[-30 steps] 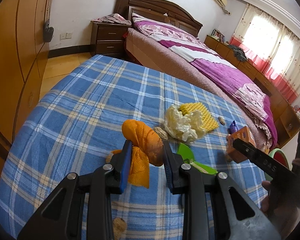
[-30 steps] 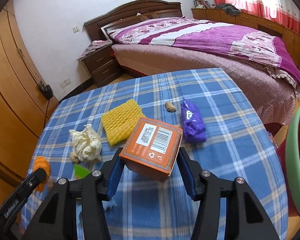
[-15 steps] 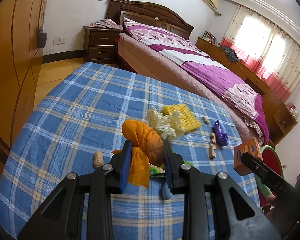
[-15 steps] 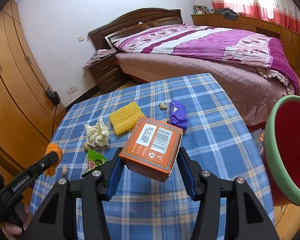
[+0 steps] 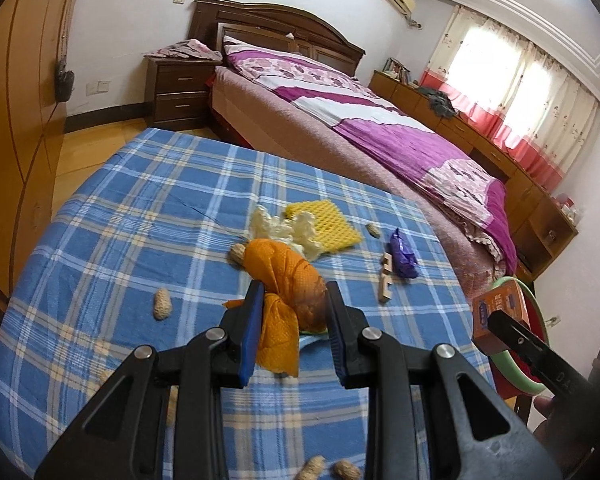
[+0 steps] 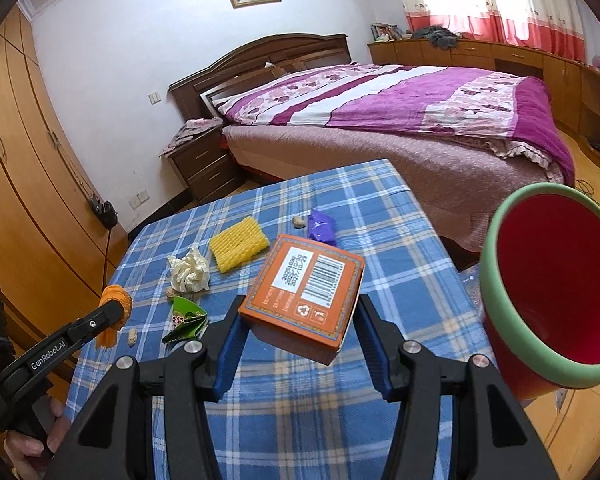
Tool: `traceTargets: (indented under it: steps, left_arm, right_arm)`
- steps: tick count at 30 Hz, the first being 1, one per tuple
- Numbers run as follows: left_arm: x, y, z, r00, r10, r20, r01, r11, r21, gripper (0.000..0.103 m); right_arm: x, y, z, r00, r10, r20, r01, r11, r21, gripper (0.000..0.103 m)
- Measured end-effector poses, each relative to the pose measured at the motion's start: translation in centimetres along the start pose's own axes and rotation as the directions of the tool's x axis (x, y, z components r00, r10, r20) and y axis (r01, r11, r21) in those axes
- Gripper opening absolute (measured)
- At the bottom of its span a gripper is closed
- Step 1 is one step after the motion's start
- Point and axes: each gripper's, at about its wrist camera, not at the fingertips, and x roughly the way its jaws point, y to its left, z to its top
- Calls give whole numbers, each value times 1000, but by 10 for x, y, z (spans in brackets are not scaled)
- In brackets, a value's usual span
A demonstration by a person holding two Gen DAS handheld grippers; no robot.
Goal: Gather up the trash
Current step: 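Carry the orange box and orange cloth over the red bucket with both tools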
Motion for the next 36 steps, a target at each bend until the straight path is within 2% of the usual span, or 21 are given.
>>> traceTargets:
  steps: [13,22,36]
  left_arm:
    - [-1,-35,-10,996,-72,-46,74,996,44,30]
    - [2,-70,-16,984,-148,-100,156,984,83,30]
    - [14,-160,-29,947,-262,-185,301,926,228,30]
  right_arm:
    - [-32,-34,-6,998,-33,44,30,998,63,56]
    - [-57,-62,-4,994,-69,89,59,993,106,56]
    - [-92,-129,1,971,-182,154,150,968,199,56]
